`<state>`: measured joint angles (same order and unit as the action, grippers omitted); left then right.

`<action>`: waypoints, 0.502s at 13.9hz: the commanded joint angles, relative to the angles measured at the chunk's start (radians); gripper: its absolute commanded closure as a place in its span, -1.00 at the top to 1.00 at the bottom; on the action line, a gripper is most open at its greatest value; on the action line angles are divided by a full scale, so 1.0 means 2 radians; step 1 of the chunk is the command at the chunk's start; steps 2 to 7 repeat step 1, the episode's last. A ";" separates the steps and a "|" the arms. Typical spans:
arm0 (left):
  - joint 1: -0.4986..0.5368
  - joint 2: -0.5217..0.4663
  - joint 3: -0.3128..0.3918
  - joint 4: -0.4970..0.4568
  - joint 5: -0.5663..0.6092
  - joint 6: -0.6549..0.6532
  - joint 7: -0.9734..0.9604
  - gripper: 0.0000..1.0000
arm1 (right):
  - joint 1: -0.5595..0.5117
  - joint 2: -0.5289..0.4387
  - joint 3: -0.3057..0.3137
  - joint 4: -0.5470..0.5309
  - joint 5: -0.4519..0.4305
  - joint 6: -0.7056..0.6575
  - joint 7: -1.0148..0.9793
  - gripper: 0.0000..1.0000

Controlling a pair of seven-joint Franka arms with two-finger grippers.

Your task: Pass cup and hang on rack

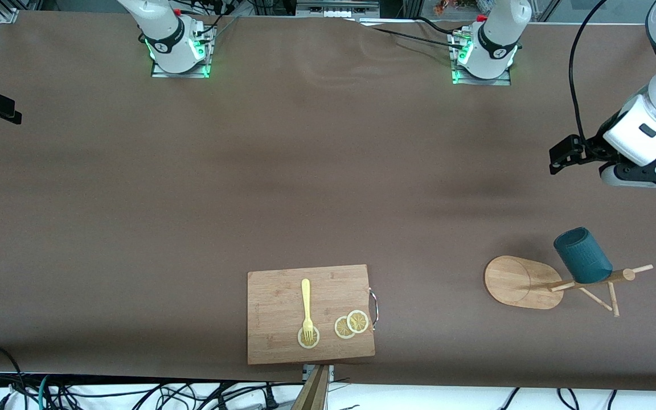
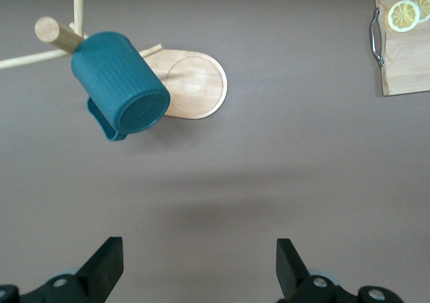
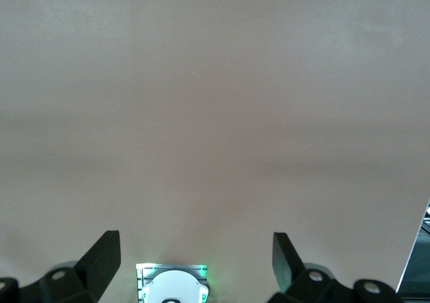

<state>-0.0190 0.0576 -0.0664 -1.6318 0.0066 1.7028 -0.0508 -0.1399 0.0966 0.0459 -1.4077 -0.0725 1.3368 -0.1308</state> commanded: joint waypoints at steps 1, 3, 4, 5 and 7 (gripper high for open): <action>-0.009 -0.020 0.010 -0.031 -0.005 0.015 0.014 1.00 | -0.004 -0.002 0.001 0.000 0.009 0.003 -0.001 1.00; -0.009 -0.020 0.010 -0.031 -0.005 0.015 0.014 1.00 | -0.004 -0.002 0.001 0.000 0.009 0.003 -0.001 1.00; -0.009 -0.020 0.010 -0.031 -0.005 0.015 0.014 1.00 | -0.004 -0.002 0.001 0.000 0.009 0.003 -0.001 1.00; -0.009 -0.020 0.010 -0.031 -0.005 0.015 0.014 1.00 | -0.004 -0.002 0.001 0.000 0.009 0.003 -0.001 1.00; -0.009 -0.020 0.010 -0.031 -0.005 0.015 0.014 1.00 | -0.004 -0.002 0.001 0.000 0.009 0.003 -0.001 1.00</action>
